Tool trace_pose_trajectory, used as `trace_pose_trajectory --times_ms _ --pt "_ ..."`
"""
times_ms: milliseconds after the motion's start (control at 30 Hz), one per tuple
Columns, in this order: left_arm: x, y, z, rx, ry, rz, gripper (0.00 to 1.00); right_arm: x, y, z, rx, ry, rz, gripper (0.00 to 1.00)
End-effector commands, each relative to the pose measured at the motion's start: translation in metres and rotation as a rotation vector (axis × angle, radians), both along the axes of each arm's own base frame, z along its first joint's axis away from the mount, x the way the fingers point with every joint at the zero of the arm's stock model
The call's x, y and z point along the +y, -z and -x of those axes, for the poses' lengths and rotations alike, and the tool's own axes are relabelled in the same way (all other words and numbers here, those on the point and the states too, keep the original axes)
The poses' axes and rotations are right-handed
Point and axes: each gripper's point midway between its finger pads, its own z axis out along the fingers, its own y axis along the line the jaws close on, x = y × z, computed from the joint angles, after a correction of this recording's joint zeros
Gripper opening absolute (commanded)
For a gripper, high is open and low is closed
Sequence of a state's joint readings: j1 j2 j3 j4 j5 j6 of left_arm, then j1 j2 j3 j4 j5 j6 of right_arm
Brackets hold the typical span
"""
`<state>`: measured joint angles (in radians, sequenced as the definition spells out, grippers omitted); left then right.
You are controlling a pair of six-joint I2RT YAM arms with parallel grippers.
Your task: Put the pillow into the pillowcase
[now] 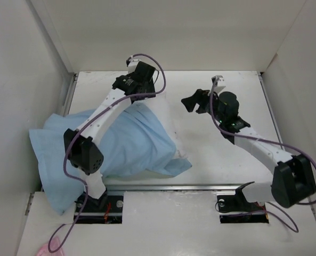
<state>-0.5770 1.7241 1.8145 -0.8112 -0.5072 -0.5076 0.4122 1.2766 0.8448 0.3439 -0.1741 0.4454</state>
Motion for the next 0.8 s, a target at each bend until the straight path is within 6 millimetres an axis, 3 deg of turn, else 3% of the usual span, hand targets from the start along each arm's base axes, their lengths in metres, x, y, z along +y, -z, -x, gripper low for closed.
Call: trace_pose_trajectory --times_ms 0,100,167,200,233,267,300,333,367,433,500,533,567,600,633,667,700,767 --pt "-0.008 0.015 -0.014 0.054 0.070 0.006 0.96 0.010 0.017 -0.021 0.072 -0.013 0.095 0.81" --pt "-0.010 0.046 -0.024 0.131 0.081 0.004 0.82 0.024 0.020 -0.030 0.089 -0.045 0.086 0.81" --pt "-0.009 0.062 -0.028 0.166 0.077 -0.005 0.73 0.034 0.033 -0.037 0.110 -0.062 0.079 0.81" --pt "-0.007 0.061 -0.029 0.161 0.069 -0.013 0.67 0.042 0.026 -0.040 0.092 -0.080 0.070 0.81" --pt "-0.003 0.066 -0.031 0.171 0.060 -0.017 0.60 0.052 0.037 -0.043 0.117 -0.106 0.063 0.81" --pt "-0.003 0.066 -0.031 0.171 0.060 -0.017 0.46 0.057 0.041 -0.045 0.127 -0.124 0.063 0.81" --pt "-0.001 0.066 -0.032 0.175 0.057 -0.009 0.05 0.077 0.041 -0.038 0.122 -0.183 0.059 0.81" --pt "-0.001 0.066 -0.032 0.176 0.063 -0.016 0.00 0.088 0.035 -0.039 0.103 -0.208 0.051 0.81" --pt "-0.002 0.065 -0.034 0.167 0.064 -0.011 0.00 0.100 0.048 -0.039 0.129 -0.234 0.052 0.81" --pt "-0.002 0.048 -0.039 0.109 0.065 0.000 0.00 0.129 0.045 -0.029 0.112 -0.326 0.039 0.81" --pt "0.001 0.040 -0.039 0.083 0.065 -0.005 0.00 0.149 0.059 -0.026 0.128 -0.383 0.021 0.79" --pt "0.000 0.023 -0.040 0.040 0.066 0.017 0.00 0.158 0.065 -0.018 0.142 -0.436 0.011 0.75" --pt "-0.001 0.011 -0.044 0.001 0.073 0.028 0.00 0.168 0.060 -0.015 0.112 -0.476 -0.005 0.58" --pt "-0.001 0.004 -0.045 -0.021 0.081 0.031 0.00 0.173 0.067 -0.014 0.123 -0.501 -0.020 0.37" --pt "-0.001 -0.014 -0.045 -0.064 0.081 0.052 0.00 0.177 0.058 -0.011 0.099 -0.532 -0.045 0.15" --pt "-0.002 -0.023 -0.047 -0.095 0.089 0.058 0.00 0.176 0.067 -0.004 0.105 -0.553 -0.045 0.00" --pt "-0.003 -0.039 -0.049 -0.135 0.089 0.077 0.00 0.173 0.045 -0.002 0.035 -0.547 -0.069 0.00" --pt "-0.010 -0.057 -0.049 -0.175 0.126 0.086 0.00 0.159 0.025 0.000 -0.047 -0.512 -0.068 0.00"
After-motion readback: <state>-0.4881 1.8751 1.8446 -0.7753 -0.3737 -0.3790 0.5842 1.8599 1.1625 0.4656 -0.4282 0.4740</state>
